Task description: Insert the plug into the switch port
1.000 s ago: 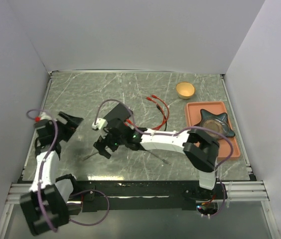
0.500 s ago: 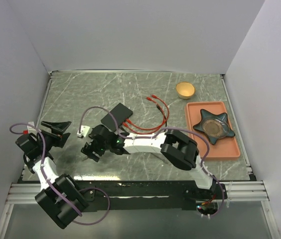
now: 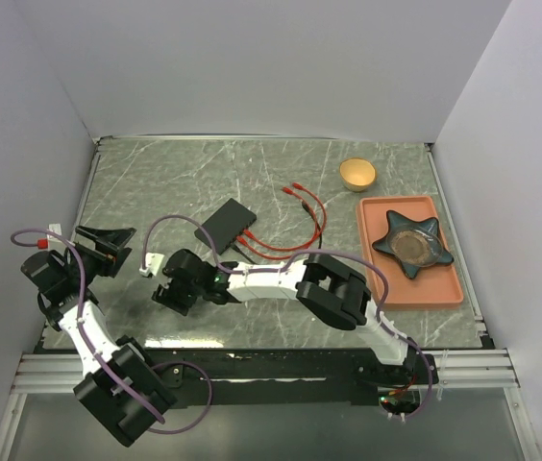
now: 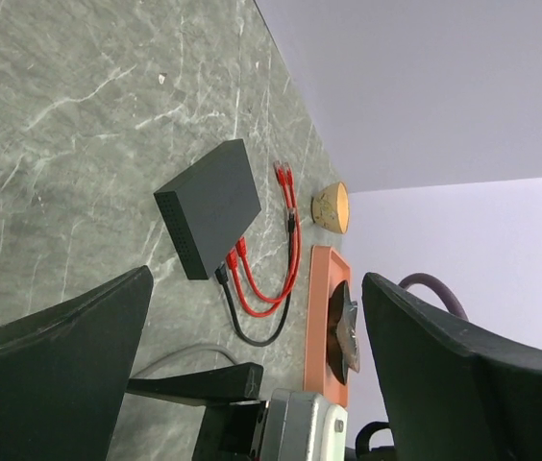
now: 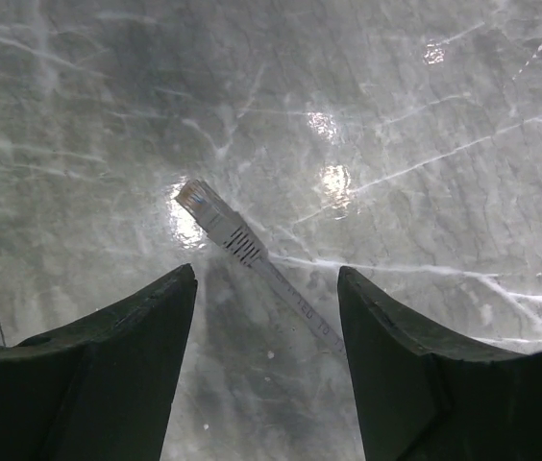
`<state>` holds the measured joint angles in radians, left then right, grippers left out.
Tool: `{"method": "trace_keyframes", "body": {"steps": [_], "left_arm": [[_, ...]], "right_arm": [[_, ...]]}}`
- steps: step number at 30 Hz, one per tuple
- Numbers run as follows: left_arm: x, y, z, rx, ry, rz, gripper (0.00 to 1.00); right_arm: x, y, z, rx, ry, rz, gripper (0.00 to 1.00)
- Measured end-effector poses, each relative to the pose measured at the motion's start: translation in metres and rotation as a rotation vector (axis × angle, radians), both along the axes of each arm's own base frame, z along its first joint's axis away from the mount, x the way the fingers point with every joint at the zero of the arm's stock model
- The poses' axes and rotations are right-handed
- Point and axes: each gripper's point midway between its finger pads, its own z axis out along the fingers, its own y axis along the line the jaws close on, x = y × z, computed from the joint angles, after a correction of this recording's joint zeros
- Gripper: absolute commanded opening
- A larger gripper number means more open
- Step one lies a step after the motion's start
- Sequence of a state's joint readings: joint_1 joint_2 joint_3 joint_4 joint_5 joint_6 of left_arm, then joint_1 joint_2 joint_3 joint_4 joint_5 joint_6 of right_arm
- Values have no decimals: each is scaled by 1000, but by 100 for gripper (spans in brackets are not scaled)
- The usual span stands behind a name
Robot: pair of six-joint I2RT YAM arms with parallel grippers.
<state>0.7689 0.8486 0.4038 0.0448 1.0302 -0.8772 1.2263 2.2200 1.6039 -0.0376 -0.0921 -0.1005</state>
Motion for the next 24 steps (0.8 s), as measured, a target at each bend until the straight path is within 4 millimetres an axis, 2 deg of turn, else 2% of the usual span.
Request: {"method": "trace_keyframes", "body": {"steps": [5, 7, 10, 12, 13, 15, 20, 24], "left_arm": [[0, -1, -1, -11, 3, -9, 96], [0, -1, -1, -12, 4, -11, 96], [-1, -2, -1, -14, 4, -15, 96], [-1, -2, -1, -15, 4, -16, 96], [-1, -2, -1, -15, 5, -16, 96], [-1, -2, -2, -15, 5, -16, 96], [-1, -2, -2, -10, 5, -18, 96], [-1, -2, -2, -3, 2, -22, 96]], "right_arm": [[3, -1, -15, -35, -1, -11, 65], [5, 5, -16, -31, -2, -12, 63], [7, 10, -16, -28, -6, -11, 46], [7, 10, -16, -27, -4, -9, 27], [7, 11, -16, -27, -5, -7, 11], [8, 13, -16, -27, -12, -1, 2], [11, 11, -17, 1, 4, 4, 0], [16, -6, -18, 58, 76, -4, 0]]}}
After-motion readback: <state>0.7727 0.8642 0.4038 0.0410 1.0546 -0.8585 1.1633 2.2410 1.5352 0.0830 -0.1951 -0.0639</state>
